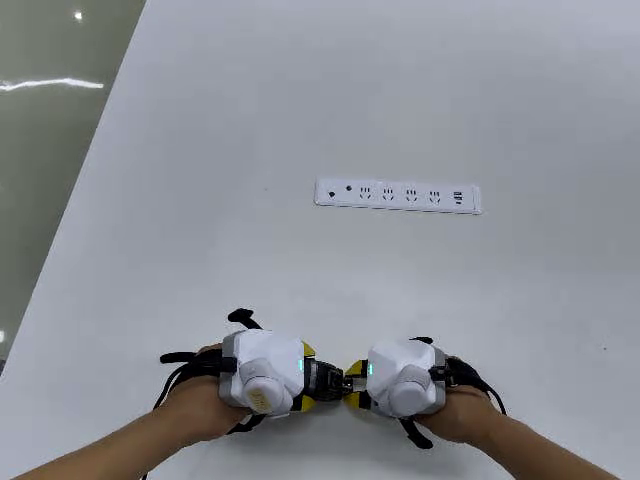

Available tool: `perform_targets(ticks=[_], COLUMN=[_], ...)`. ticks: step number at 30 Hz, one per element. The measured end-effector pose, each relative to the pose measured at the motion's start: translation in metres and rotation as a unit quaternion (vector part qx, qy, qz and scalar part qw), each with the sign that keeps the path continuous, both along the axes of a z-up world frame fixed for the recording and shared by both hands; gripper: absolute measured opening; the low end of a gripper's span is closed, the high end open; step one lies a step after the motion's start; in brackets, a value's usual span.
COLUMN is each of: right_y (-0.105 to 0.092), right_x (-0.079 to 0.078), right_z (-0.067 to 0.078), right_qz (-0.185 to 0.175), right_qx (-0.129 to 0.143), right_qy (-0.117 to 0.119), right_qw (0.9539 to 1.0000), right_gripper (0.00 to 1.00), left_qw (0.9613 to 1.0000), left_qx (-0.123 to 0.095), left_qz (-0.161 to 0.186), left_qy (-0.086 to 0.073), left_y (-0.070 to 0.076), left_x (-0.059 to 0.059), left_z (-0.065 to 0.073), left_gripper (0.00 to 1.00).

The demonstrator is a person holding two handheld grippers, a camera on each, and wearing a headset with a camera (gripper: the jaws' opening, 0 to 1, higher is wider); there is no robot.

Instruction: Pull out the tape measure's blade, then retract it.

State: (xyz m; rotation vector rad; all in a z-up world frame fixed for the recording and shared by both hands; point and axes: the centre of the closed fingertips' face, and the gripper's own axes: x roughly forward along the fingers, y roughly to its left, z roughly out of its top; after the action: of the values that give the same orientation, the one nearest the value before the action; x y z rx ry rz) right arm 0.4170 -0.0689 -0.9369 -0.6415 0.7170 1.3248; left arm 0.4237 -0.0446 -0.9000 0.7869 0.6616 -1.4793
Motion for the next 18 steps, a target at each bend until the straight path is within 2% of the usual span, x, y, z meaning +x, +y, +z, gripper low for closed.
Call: perform_targets(ticks=[6, 18], right_y=[0.0001, -0.0026], right_x=[0.0, 0.0006], right_z=[-0.0009, -0.0009], right_qz=[0.009, 0.009], right_qx=[-0.006, -0.008], right_qy=[-0.01, -0.008], right_qw=[0.9999, 0.9999], right_gripper=[0.13, 0.12], left_qw=[1.0, 1.0], left_qx=[0.004, 0.008], left_qz=[-0.004, 0.002], left_qy=[-0.004, -0.002], left_y=[0.0005, 0.0007], left_x=[0.0, 0.0009], left_z=[-0.0005, -0.0013], left_gripper=[0.32, 0.32])
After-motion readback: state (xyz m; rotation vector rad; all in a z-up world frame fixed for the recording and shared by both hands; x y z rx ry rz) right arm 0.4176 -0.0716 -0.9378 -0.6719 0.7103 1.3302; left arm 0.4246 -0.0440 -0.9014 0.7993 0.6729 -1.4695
